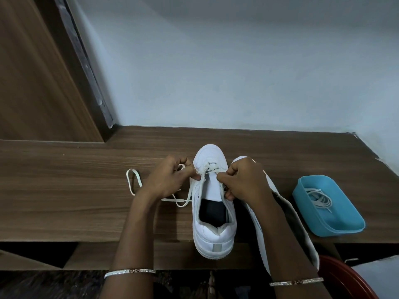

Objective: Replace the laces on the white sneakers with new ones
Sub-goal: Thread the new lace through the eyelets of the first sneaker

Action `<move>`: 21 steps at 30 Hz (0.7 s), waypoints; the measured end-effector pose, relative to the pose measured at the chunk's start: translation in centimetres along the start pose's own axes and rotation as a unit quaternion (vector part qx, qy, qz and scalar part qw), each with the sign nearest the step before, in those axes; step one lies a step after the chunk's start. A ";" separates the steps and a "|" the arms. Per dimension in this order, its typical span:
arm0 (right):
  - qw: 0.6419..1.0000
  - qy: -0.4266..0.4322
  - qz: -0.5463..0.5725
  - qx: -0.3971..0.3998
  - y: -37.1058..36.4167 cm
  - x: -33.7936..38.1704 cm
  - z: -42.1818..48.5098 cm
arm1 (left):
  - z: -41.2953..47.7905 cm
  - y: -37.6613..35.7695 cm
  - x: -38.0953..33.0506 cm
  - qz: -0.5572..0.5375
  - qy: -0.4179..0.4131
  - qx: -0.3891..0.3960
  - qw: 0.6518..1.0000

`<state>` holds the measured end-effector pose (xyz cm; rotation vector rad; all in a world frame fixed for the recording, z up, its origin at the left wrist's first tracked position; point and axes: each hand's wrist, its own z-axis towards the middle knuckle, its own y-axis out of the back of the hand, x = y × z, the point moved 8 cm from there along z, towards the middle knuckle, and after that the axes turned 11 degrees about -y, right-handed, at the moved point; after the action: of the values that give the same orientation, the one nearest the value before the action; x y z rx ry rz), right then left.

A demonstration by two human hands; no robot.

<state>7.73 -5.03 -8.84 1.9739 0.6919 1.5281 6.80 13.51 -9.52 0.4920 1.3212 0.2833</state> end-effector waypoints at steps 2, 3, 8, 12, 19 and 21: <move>1.000 -0.002 -0.001 0.001 0.0 -0.1 0.0 | -0.2 -0.1 0.2 -0.043 0.011 0.001 0.999; 1.000 -0.003 0.001 0.002 0.0 -0.1 0.0 | -0.3 -0.1 0.2 -0.064 0.015 0.004 0.998; 1.000 -0.009 0.029 0.001 0.4 -0.4 0.2 | -0.8 0.0 1.1 -0.068 0.051 0.049 0.995; 0.999 -0.015 0.036 0.004 0.6 -0.6 0.3 | -1.9 -0.1 3.1 -0.117 0.163 0.086 0.976; 0.999 -0.014 0.033 0.003 0.6 -0.4 0.2 | -1.0 -0.2 3.9 0.012 0.124 0.060 0.990; 0.999 -0.014 0.029 0.002 0.6 -0.3 0.3 | -0.7 -0.4 3.7 0.038 0.101 0.064 0.992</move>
<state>7.96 -5.72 -8.72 2.0310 0.6317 1.5295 6.99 15.01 -12.96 0.6355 1.5251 0.3199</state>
